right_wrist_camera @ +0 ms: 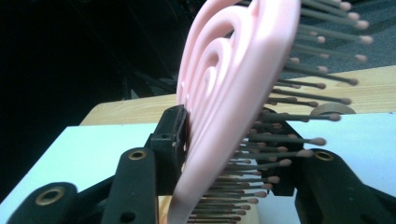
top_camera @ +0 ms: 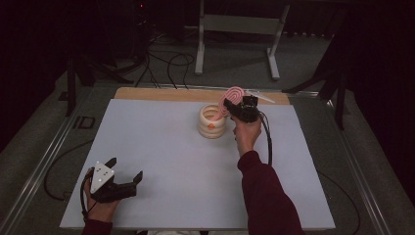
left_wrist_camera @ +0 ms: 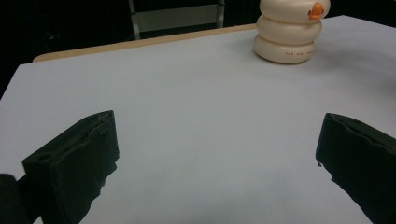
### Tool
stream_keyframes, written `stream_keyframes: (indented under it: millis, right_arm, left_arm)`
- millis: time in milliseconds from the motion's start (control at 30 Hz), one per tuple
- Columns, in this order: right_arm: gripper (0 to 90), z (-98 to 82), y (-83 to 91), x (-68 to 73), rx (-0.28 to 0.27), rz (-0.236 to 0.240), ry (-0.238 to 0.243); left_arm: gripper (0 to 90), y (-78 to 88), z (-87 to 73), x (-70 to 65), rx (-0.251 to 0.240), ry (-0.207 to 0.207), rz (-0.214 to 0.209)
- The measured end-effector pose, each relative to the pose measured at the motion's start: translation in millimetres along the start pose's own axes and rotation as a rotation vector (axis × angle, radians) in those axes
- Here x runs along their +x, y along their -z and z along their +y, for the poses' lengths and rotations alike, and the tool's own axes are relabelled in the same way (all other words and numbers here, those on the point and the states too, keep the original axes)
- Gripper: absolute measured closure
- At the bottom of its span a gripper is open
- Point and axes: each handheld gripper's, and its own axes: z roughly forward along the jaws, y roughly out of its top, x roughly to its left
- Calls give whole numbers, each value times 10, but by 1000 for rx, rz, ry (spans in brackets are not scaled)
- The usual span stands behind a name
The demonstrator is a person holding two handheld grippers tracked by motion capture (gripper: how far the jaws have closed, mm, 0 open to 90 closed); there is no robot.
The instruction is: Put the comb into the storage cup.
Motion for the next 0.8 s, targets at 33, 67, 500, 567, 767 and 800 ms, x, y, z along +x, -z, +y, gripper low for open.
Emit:
stream_keyframes:
  millis: [33,67,500,567,767,800]
  right_arm:
    - [546,1,2,-2,2,0,3]
    - [530,2,5,-7,5,-1,5]
    - [308,21,87,-74,51,-3,70]
    - [276,23,110,-84,60,1,81]
    - [197,13,160,-154,80,18,100]
    - [183,11,171,-164,81,23,108]
  left_arm:
    - [0,0,0,0,0,0,0]
    - [0,0,0,0,0,0,0]
    - [0,-4,0,-3,1,-1,1]
    - [0,-5,1,-5,1,-1,1]
    - [0,-6,2,-6,-1,-1,1]
    - [0,-7,2,-6,-1,-1,1]
